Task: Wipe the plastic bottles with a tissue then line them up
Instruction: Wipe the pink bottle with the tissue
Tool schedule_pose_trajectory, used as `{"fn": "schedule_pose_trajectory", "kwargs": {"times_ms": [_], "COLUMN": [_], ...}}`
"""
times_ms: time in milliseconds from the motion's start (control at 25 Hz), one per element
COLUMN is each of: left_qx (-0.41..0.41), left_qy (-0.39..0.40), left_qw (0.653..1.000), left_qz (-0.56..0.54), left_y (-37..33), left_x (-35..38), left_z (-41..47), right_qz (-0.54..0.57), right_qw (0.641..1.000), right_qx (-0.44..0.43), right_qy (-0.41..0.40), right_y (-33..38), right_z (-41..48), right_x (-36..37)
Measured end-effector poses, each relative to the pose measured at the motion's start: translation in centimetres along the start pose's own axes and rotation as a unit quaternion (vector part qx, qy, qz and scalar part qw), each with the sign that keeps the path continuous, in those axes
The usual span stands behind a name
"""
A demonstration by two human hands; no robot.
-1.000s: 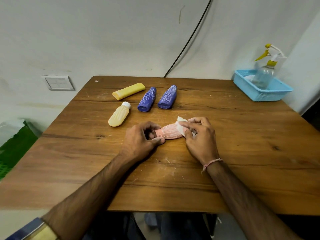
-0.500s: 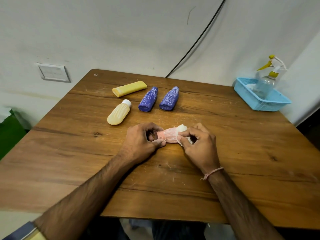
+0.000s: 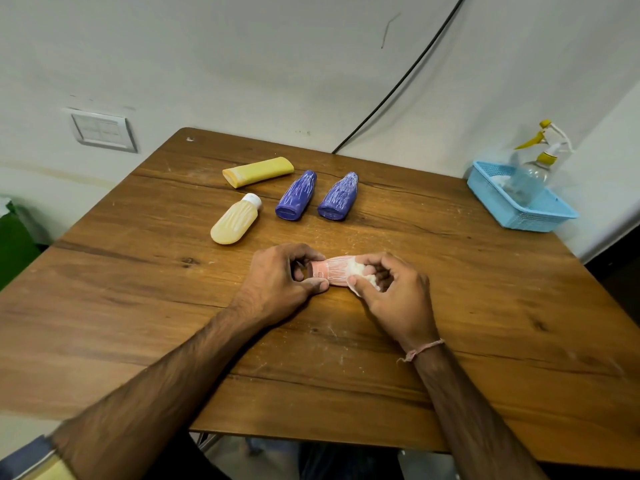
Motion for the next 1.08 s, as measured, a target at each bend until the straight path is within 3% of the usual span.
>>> {"fn": "schedule_pose_trajectory", "kwargs": {"times_ms": [160, 280, 440, 600, 720, 920, 1040, 1080], "left_qx": [-0.001, 0.006, 0.002, -0.001, 0.001, 0.003, -0.002, -0.003], "left_qy": [0.008, 0.003, 0.005, 0.014, 0.015, 0.018, 0.022, 0.021], "left_qw": [1.0, 1.0, 1.0, 1.0, 1.0, 1.0, 1.0, 1.0], "left_qz": [-0.002, -0.005, -0.002, 0.008, 0.005, 0.008, 0.006, 0.007], "left_y": [-0.1, -0.1, 0.0, 0.1, 0.0, 0.0, -0.2, -0.3], "left_x": [0.0, 0.0, 0.1, 0.1, 0.2, 0.1, 0.1, 0.0], "left_z": [0.1, 0.1, 0.2, 0.3, 0.2, 0.1, 0.1, 0.1], "right_qz": [-0.009, 0.001, 0.022, -0.011, 0.011, -0.012, -0.015, -0.026], "right_qw": [0.996, 0.999, 0.997, 0.997, 0.998, 0.998, 0.997, 0.997], "right_qx": [0.051, -0.034, 0.056, -0.074, 0.039, -0.061, 0.036, 0.025], "right_qy": [-0.067, -0.015, -0.057, 0.001, -0.048, 0.004, -0.068, -0.069], "right_y": [-0.6, -0.1, -0.4, 1.1, 0.2, 0.7, 0.0, 0.1], "right_z": [0.3, -0.1, 0.1, -1.0, -0.6, -1.1, -0.5, -0.5], "right_x": [-0.5, -0.1, -0.5, -0.5, -0.7, -0.1, -0.6, -0.5]}}
Point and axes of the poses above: each hand's wrist, its own z-axis towards the middle knuckle, its own x-axis out of the palm, y = z × x, the point moved 2 cm from there along z, towards the middle knuckle, and after that the axes turned 8 degrees about -z, right-handed, at the moved point
